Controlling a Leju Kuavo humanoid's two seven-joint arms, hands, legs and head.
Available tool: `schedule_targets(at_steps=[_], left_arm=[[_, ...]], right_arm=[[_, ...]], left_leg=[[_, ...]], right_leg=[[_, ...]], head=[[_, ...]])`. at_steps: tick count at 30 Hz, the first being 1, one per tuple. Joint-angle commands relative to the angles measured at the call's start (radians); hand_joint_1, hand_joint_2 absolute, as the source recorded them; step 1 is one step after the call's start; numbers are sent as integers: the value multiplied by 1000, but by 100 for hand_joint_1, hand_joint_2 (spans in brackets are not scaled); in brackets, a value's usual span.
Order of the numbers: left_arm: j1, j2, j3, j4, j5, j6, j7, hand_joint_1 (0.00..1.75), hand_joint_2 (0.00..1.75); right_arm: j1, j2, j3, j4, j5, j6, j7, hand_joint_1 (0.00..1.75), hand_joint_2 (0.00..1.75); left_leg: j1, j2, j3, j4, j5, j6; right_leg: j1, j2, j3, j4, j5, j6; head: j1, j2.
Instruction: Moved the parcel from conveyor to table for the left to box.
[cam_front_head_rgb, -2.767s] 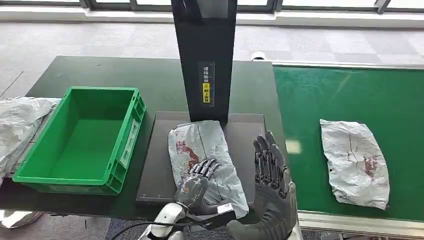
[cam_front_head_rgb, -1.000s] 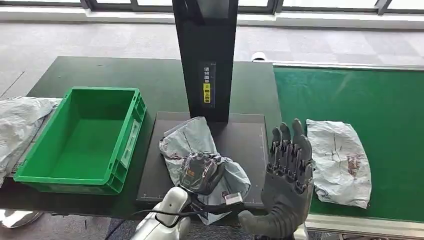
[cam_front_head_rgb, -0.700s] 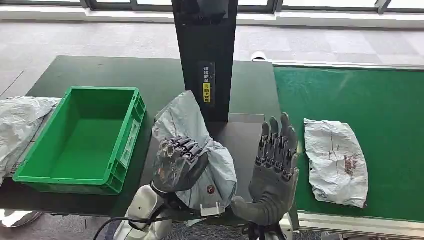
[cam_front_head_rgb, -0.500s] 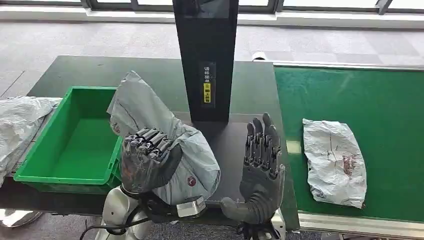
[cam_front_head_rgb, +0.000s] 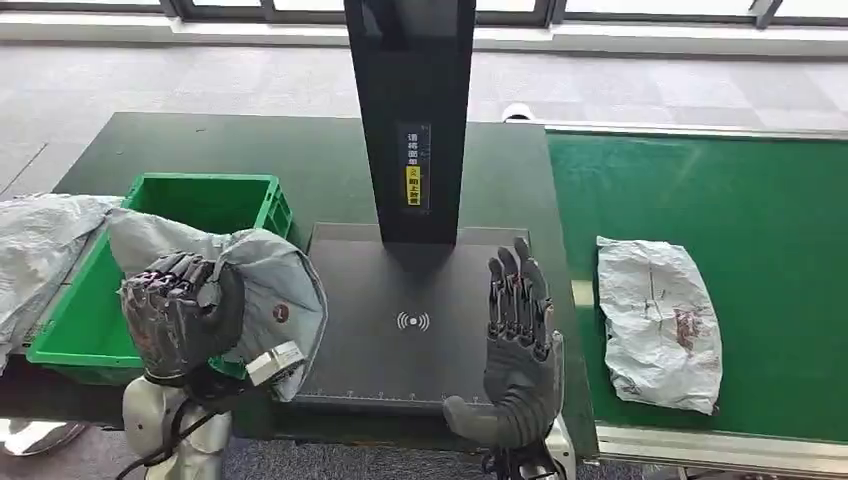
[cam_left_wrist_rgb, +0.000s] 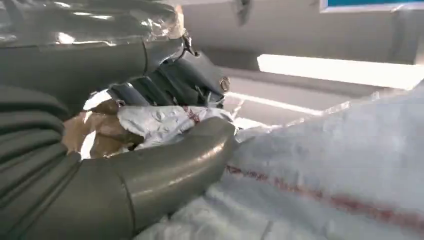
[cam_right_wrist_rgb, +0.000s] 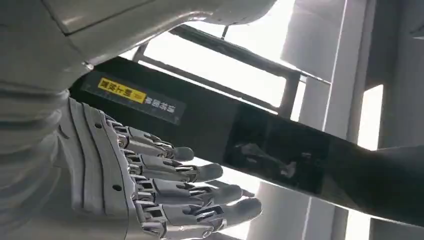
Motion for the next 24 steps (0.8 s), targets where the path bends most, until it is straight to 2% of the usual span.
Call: schedule_targets(at_steps=[1,4,5,9,11,12,14,20,21,22,23,24], left_arm=[[-291,103,260,617,45,-1,85,175,175],[-431,189,273,833,76,-1,132,175,175],[-485,213,277,922,86,-1,154,175,175],[-586,239,296,1027,89,-1,195,175,175],[-586,239,296,1027,89,-1,195,175,175],[-586,239,296,1027,89,-1,195,175,175],[-586,239,296,1027,89,-1,195,175,175],[-601,242,308,1047,134,-1,176,175,175],[-611,245,318,1046,156,-1,173,122,175],[-618,249,324,1048,190,-8,153,0,175],[-623,253,332,1039,230,-7,131,0,175],[-622,249,338,1025,259,-9,111,0,0]], right_arm=[[-12,-48,39,19,-15,3,3,0,175],[-14,-37,27,18,-11,2,3,0,175],[-14,-32,20,20,-8,3,3,0,175],[-5,-23,11,18,1,1,3,0,175],[-5,-23,11,18,1,1,3,0,175],[-5,-23,11,18,1,1,3,0,175],[-5,-23,11,18,1,1,3,0,175],[1,-23,12,13,3,0,3,0,175],[2,-23,11,14,3,1,3,0,175],[6,-20,8,12,6,1,3,0,175],[9,-18,3,12,9,2,3,0,175],[12,-16,-1,14,9,3,3,0,175]], left_leg=[[0,-3,2,-3,3,0],[0,-1,2,-6,5,-1],[0,-4,1,-2,4,-1],[1,-4,-1,-1,5,-2],[1,-3,-1,-1,5,-3],[0,-8,-1,-2,7,-3],[2,-3,-2,-1,6,-3],[2,-4,-2,0,6,-2],[2,-3,-3,-1,6,-2],[2,-4,-3,-1,7,-2],[2,-4,-3,-1,6,-3],[2,-4,-3,0,6,-3]], right_leg=[[0,-4,3,-3,2,-1],[1,-2,2,-5,4,-3],[0,-4,2,-1,2,-2],[2,-4,0,0,2,-3],[2,-3,-1,0,3,-3],[2,-7,1,0,3,-3],[3,-3,0,-1,4,-3],[3,-4,0,0,3,-3],[3,-4,-1,-1,4,-3],[3,-5,-1,-1,4,-3],[2,-4,-1,0,4,-3],[3,-4,-1,1,3,-3]], head=[[0,0],[0,0],[0,0],[0,0],[0,0],[0,0],[0,0],[0,0],[0,0],[0,0],[0,0],[0,0]])
